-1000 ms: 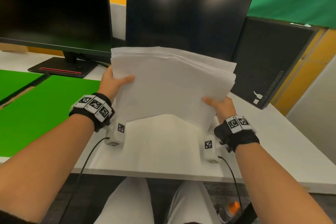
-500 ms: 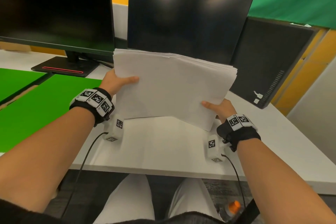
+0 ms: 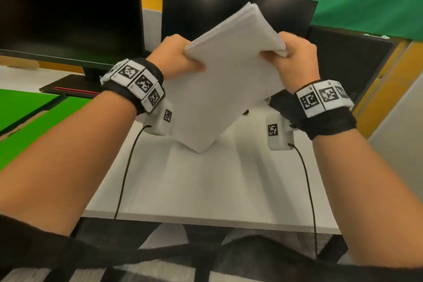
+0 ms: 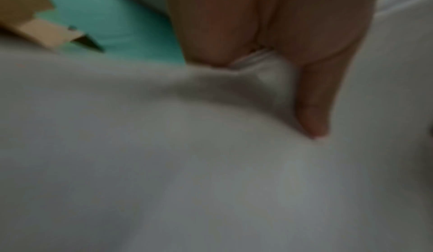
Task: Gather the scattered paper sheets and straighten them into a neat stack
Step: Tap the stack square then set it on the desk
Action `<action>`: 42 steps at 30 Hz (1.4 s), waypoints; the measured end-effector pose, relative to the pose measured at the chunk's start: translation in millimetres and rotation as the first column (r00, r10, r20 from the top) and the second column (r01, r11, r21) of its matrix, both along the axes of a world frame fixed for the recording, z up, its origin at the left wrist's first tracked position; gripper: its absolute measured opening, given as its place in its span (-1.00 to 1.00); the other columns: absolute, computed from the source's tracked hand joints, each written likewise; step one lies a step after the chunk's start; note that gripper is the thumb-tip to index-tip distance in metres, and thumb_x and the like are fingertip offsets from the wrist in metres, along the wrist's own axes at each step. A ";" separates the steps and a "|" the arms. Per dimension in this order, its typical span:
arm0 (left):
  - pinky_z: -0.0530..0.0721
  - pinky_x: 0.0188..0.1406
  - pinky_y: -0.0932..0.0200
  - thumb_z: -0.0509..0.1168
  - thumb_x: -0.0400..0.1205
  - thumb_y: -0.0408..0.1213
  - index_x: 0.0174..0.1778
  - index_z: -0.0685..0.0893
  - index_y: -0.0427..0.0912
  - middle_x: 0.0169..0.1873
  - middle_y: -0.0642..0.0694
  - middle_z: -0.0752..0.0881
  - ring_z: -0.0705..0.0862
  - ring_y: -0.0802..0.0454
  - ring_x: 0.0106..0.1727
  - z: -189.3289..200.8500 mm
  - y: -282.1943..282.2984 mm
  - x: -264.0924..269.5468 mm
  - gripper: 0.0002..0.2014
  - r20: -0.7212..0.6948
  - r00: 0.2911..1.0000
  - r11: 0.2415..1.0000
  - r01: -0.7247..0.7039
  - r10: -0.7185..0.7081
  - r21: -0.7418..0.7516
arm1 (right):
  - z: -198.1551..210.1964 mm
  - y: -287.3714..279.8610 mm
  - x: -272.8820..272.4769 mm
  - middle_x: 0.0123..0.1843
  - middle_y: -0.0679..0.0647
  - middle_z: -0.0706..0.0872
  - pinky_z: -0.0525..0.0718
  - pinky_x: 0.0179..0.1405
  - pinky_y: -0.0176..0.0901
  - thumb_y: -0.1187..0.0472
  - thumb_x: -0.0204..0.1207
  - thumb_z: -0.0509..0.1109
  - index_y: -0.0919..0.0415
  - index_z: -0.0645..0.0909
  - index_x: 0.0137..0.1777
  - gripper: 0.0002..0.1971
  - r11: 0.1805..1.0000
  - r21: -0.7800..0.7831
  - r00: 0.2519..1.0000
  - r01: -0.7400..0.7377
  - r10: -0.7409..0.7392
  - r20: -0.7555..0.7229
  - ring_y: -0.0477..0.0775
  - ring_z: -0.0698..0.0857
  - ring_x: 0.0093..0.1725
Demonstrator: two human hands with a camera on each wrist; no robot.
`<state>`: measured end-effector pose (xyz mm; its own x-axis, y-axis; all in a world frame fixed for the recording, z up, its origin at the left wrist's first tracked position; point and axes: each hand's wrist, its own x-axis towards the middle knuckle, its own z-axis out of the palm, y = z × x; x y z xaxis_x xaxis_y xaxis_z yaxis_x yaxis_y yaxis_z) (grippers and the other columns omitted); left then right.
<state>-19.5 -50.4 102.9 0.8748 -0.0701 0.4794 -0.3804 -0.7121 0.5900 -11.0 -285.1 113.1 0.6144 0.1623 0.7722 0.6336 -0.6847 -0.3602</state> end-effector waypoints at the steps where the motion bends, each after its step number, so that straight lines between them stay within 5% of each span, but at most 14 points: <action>1: 0.58 -0.07 0.13 0.45 0.50 -0.30 0.08 0.74 -0.39 -0.12 -0.19 0.68 0.63 -0.01 -0.06 -5.5 0.3 2.2 -0.71 0.005 1.000 0.997 -0.007 0.007 -0.072 | -3.1 -1.5 2.8 0.07 0.06 0.71 0.51 0.15 -0.18 0.15 0.41 0.42 0.11 0.67 0.05 -0.79 0.995 0.077 0.997 0.055 -0.060 0.057 0.02 0.64 0.10; 3: 0.66 -0.01 0.15 0.48 0.47 -0.36 0.10 0.72 -0.44 -0.08 -0.23 0.71 0.66 -0.02 -0.02 -20.9 7.1 5.9 -0.68 0.007 1.000 0.962 -0.004 0.006 -0.275 | -17.1 -9.4 8.4 0.46 0.13 0.47 0.32 0.50 -0.15 0.08 0.29 0.53 0.17 0.37 0.49 -0.25 0.941 0.315 0.988 0.125 -0.148 0.049 0.12 0.41 0.49; 5: 0.68 0.24 -0.05 0.54 0.39 -0.34 0.20 0.69 -0.39 0.11 -0.28 0.75 0.72 -0.14 0.14 -36.0 14.3 6.2 -0.54 -0.041 0.997 0.850 0.029 -0.059 -0.526 | -38.0 -14.9 13.0 0.61 0.20 0.25 0.30 0.54 -0.06 0.04 0.26 0.58 0.18 0.03 0.64 0.04 0.849 0.520 0.989 0.093 -0.020 -0.143 0.12 0.28 0.59; 6: 0.65 0.30 -0.18 0.56 0.34 -0.30 0.24 0.68 -0.36 0.16 -0.28 0.75 0.72 -0.20 0.19 -42.6 16.1 5.7 -0.46 -0.053 0.993 0.789 0.051 -0.105 -0.612 | -47.5 -14.0 14.0 0.59 0.22 0.31 0.44 0.45 -0.01 0.06 0.30 0.57 0.17 0.02 0.64 0.01 0.805 0.592 0.961 0.038 0.132 -0.242 0.12 0.39 0.53; 8: 0.63 0.30 -0.27 0.59 0.23 -0.19 0.29 0.66 -0.31 0.19 -0.27 0.74 0.71 -0.24 0.23 -52.2 14.7 6.3 -0.31 -0.044 0.983 0.715 0.100 -0.181 -0.692 | -58.7 -7.5 12.4 0.32 0.16 0.64 0.69 0.10 -0.07 0.15 0.42 0.50 0.22 0.33 0.51 -0.32 0.748 0.662 0.856 -0.054 0.376 -0.354 -0.01 0.71 0.19; 10: 0.64 0.30 -0.28 0.58 0.20 -0.16 0.30 0.64 -0.31 0.20 -0.28 0.73 0.71 -0.25 0.24 -54.2 8.6 4.0 -0.28 -0.044 0.977 0.700 0.118 -0.209 -0.705 | -60.4 -0.3 9.0 0.05 0.03 0.77 0.75 -0.08 -0.17 0.23 0.45 0.48 0.22 0.58 0.25 -0.63 0.726 0.683 0.853 -0.077 0.402 -0.332 -0.13 0.80 -0.09; 13: 0.64 0.30 -0.26 0.56 0.32 -0.32 0.31 0.62 -0.31 0.23 -0.27 0.72 0.71 -0.23 0.24 -58.0 5.4 3.8 -0.40 -0.053 0.978 0.670 0.100 -0.203 -0.735 | -64.5 4.3 9.1 -0.05 -0.04 0.77 0.76 -0.19 -0.28 0.27 0.45 0.48 0.14 0.61 0.12 -0.74 0.665 0.741 0.859 -0.092 0.429 -0.278 -0.19 0.80 -0.21; 19: 0.66 0.28 -0.23 0.62 0.21 -0.20 0.35 0.62 -0.24 0.23 -0.19 0.74 0.71 -0.16 0.25 -85.1 8.8 7.5 -0.26 -0.130 0.974 0.643 0.020 -0.185 -0.766 | -97.4 7.2 11.1 -0.02 -0.05 0.73 0.77 -0.12 -0.32 0.25 0.43 0.49 0.12 0.57 0.11 -0.73 0.724 0.689 0.819 -0.037 0.417 -0.394 -0.08 0.73 -0.07; 24: 0.63 0.31 -0.26 0.56 0.36 -0.31 0.35 0.61 -0.26 0.23 -0.23 0.73 0.70 -0.21 0.24 -91.3 6.6 9.0 -0.40 -0.163 0.969 0.630 -0.009 -0.187 -0.777 | -108.3 12.3 13.1 0.04 0.09 0.72 0.72 0.12 -0.01 0.21 0.43 0.49 -0.01 0.60 -0.06 -0.84 0.709 0.705 0.797 0.019 0.415 -0.439 0.02 0.73 -0.05; 27: 0.66 0.28 -0.22 0.67 0.10 -0.07 0.32 0.63 -0.21 0.19 -0.16 0.75 0.72 -0.15 0.22 -84.6 12.2 6.3 -0.17 -0.161 0.959 0.645 0.029 -0.233 -0.763 | -104.9 11.7 12.5 0.04 0.02 0.74 0.69 0.20 0.08 0.17 0.43 0.49 0.02 0.60 0.03 -0.80 0.693 0.721 0.790 0.009 0.437 -0.430 0.10 0.73 0.05; 29: 0.70 0.23 -0.18 0.67 -0.01 0.03 0.33 0.61 -0.17 0.17 -0.09 0.75 0.73 -0.10 0.20 -74.1 18.4 5.0 -0.06 -0.124 0.963 0.669 0.072 -0.241 -0.740 | -94.7 8.5 11.9 0.12 0.01 0.71 0.69 0.18 0.03 0.13 0.41 0.50 0.08 0.54 0.19 -0.64 0.691 0.723 0.817 -0.013 0.424 -0.390 0.08 0.72 0.13; 32: 0.73 0.16 -0.08 0.56 0.19 -0.05 0.36 0.53 -0.08 0.19 0.01 0.71 0.72 -0.02 0.21 -50.7 23.1 2.6 -0.23 -0.038 0.968 0.698 0.150 -0.247 -0.700 | -66.9 4.7 10.6 0.22 -0.02 0.63 0.68 0.11 -0.13 0.11 0.47 0.45 0.03 0.40 0.31 -0.55 0.710 0.697 0.877 -0.104 0.396 -0.272 -0.07 0.66 0.16; 36: 0.72 0.17 -0.03 0.52 0.18 -0.01 0.32 0.54 -0.04 0.20 -0.02 0.71 0.70 -0.02 0.25 -33.6 14.5 0.6 -0.26 0.016 0.965 0.738 0.210 -0.262 -0.641 | -34.7 11.5 12.5 0.29 0.03 0.57 0.64 0.02 -0.30 0.05 0.55 0.34 0.07 0.31 0.40 -0.54 0.741 0.643 0.893 -0.193 0.404 -0.197 -0.14 0.63 0.17; 42: 0.68 0.27 -0.21 0.54 0.19 -0.05 0.38 0.55 -0.17 0.26 -0.13 0.71 0.71 -0.10 0.26 -39.9 11.5 6.0 -0.21 0.050 0.970 0.705 0.209 -0.240 -0.678 | -32.4 16.3 16.8 0.13 -0.07 0.57 0.60 -0.17 -0.51 0.06 0.53 0.38 0.15 0.33 0.38 -0.51 0.735 0.670 0.928 -0.100 0.311 -0.203 -0.27 0.59 0.02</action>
